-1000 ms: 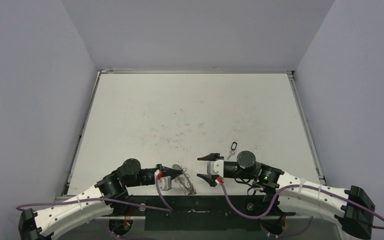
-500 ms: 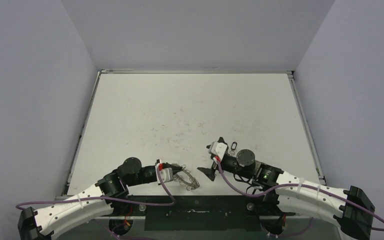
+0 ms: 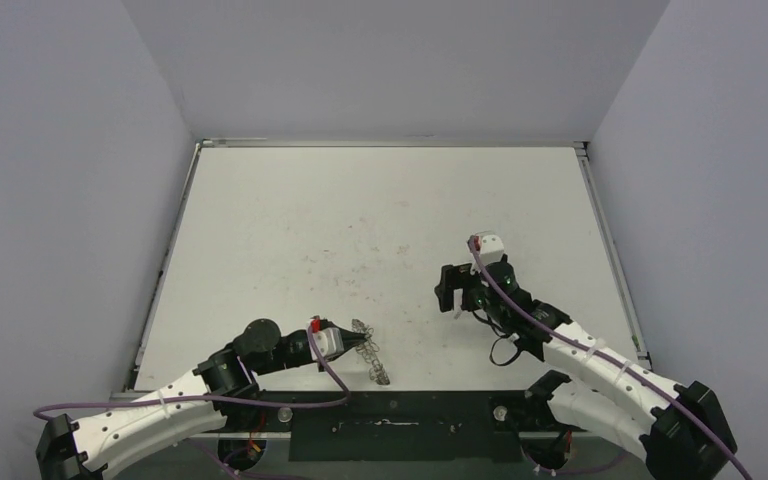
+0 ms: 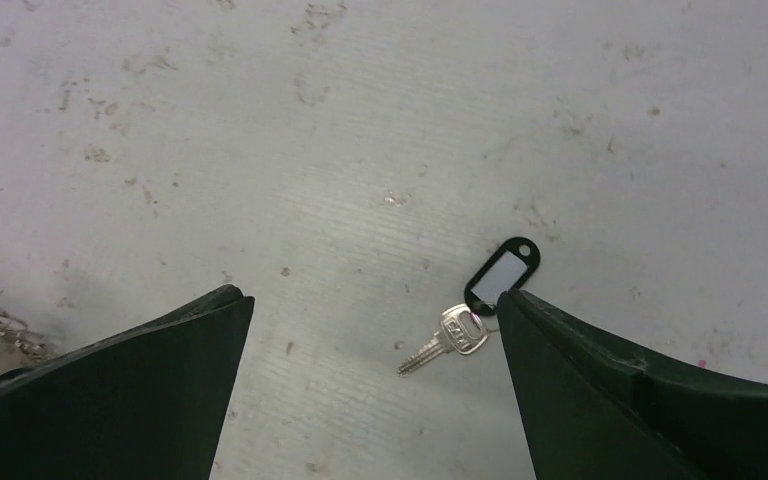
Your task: Put the keys on the keyring
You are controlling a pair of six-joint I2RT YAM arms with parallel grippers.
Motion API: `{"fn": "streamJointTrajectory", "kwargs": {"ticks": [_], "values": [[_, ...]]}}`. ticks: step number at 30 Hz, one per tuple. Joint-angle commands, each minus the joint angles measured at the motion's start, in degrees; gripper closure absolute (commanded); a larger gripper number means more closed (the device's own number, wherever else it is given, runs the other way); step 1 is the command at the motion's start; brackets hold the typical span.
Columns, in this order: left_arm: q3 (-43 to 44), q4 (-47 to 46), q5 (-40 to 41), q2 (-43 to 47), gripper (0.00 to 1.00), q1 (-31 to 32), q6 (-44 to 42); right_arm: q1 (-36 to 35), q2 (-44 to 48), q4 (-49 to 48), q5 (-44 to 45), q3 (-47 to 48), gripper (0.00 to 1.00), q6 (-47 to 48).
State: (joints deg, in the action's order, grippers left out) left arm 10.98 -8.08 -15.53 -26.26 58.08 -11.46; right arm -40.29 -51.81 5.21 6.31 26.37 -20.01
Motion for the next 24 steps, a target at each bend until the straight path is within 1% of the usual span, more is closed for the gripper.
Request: {"fn": "streamJointTrajectory", "kwargs": {"ticks": [1, 8, 10, 14, 17, 21, 22, 24], "values": [[0.0, -6.1, -0.1, 0.3, 1.00, 0.4, 2.6, 8.0, -2.8, 3.9, -11.2, 0.1, 0.02, -6.3], [-0.7, -7.2, -0.4, -0.1, 1.00, 0.4, 3.2, 19.4, -3.8, 2.3, -21.9, -3.8, 0.02, -9.6], [-0.7, -7.3, -0.4, -0.4, 1.00, 0.4, 3.2, 22.3, -4.2, 1.0, -25.0, -4.9, 0.06, -10.3], [-0.7, -7.8, -0.5, -1.0, 1.00, 0.4, 3.2, 27.3, -6.3, -0.8, -30.0, -6.7, 0.20, -11.2], [-0.5, -8.0, -0.7, -1.5, 1.00, 0.4, 3.3, 29.8, -8.9, -1.4, -31.1, -6.9, 0.30, -12.0], [-0.6, -8.5, -0.8, -1.9, 1.00, 0.5, 3.5, 32.8, -15.1, -2.5, -33.2, -6.1, 0.52, -12.7], [-0.6, -8.6, -0.8, -1.9, 1.00, 0.5, 3.4, 33.4, -16.8, -2.8, -33.7, -5.9, 0.56, -12.8], [-0.6, -8.6, -0.7, -1.8, 1.00, 0.5, 3.3, 34.4, -20.0, -3.0, -34.8, -5.3, 0.61, -12.5]]}}
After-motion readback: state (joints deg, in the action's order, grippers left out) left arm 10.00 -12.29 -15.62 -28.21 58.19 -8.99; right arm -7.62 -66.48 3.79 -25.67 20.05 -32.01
